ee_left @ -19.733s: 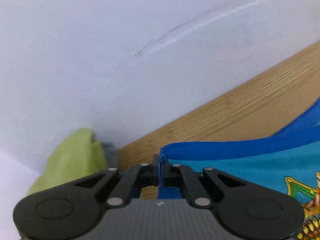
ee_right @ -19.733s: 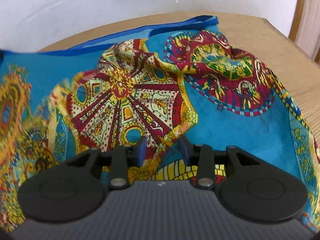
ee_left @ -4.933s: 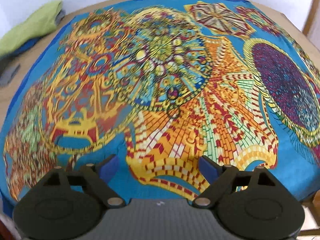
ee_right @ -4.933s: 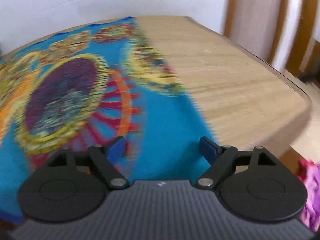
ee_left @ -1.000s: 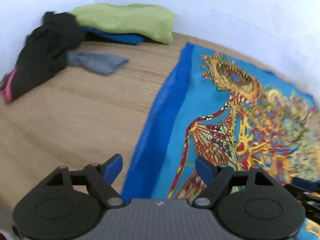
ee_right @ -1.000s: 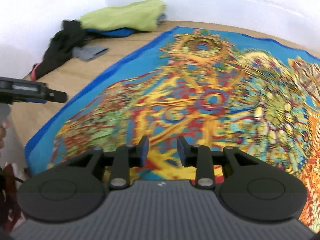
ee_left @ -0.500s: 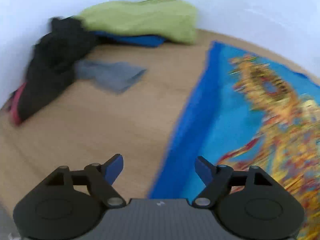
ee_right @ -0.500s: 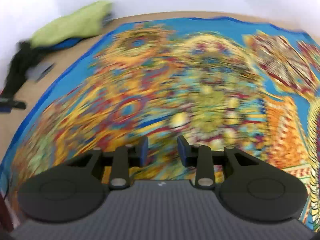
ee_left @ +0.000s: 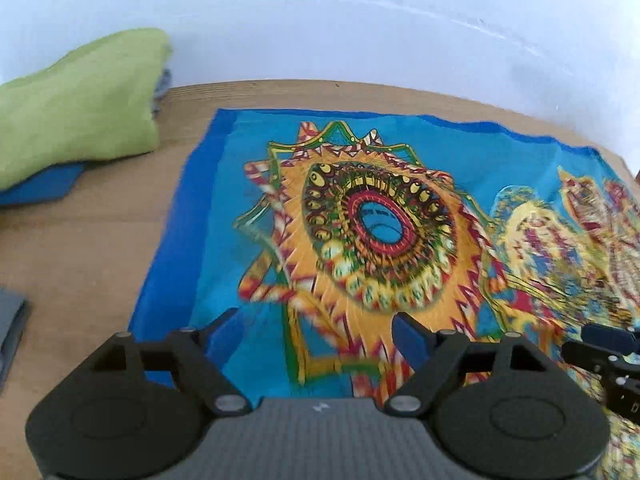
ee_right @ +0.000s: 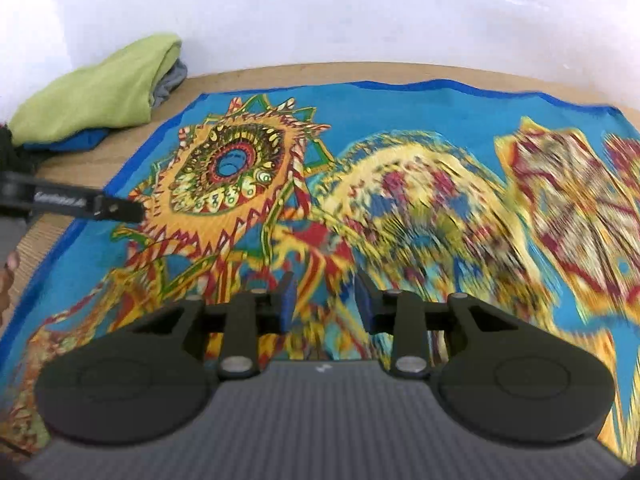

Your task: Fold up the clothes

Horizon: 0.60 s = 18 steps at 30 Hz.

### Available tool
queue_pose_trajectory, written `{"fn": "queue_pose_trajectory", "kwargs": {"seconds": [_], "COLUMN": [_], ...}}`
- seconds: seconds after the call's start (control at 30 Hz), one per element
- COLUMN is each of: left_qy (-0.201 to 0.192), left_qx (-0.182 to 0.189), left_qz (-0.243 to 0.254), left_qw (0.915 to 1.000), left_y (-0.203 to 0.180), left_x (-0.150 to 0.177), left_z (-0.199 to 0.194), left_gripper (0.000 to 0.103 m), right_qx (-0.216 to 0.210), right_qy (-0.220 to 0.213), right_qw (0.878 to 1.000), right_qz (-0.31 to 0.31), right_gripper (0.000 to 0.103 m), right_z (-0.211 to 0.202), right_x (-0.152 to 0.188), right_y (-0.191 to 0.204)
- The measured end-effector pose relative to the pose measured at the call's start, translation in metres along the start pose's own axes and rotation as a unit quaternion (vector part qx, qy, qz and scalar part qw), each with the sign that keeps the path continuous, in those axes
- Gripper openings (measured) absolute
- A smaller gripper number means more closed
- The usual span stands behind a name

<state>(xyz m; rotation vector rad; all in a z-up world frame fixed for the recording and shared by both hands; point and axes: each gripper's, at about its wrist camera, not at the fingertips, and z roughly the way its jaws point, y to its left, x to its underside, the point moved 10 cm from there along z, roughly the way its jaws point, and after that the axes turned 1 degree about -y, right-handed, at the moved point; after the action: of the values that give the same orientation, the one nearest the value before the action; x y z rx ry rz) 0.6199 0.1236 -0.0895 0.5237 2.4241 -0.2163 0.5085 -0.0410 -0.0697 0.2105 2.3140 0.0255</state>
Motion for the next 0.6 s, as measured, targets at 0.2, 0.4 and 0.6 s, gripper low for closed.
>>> {"fn": "queue_pose_trajectory", "kwargs": {"seconds": [0.2, 0.4, 0.6], "left_qy": [-0.002, -0.015, -0.031], "left_qx": [-0.030, -0.069, -0.070], "left_qz": [-0.007, -0.041, -0.055], "left_qw": [0.9995, 0.9967, 0.9955], "left_y": [0.034, 0.083, 0.100], "left_x": [-0.011, -0.038, -0.045], "left_z": [0.037, 0.057, 0.060], "left_gripper": [0.090, 0.091, 0.091], "right_qx": [-0.015, -0.029, -0.057], "right_qy": [0.011, 0.012, -0.001], "right_qw": [0.999, 0.997, 0.992], "right_qz": [-0.039, -0.069, -0.111], "right_gripper": [0.036, 0.036, 0.037], "right_z": [0.057, 0.113, 0.167], "right_x": [-0.037, -0.084, -0.135], "right_y": [0.018, 0.041, 0.079]}}
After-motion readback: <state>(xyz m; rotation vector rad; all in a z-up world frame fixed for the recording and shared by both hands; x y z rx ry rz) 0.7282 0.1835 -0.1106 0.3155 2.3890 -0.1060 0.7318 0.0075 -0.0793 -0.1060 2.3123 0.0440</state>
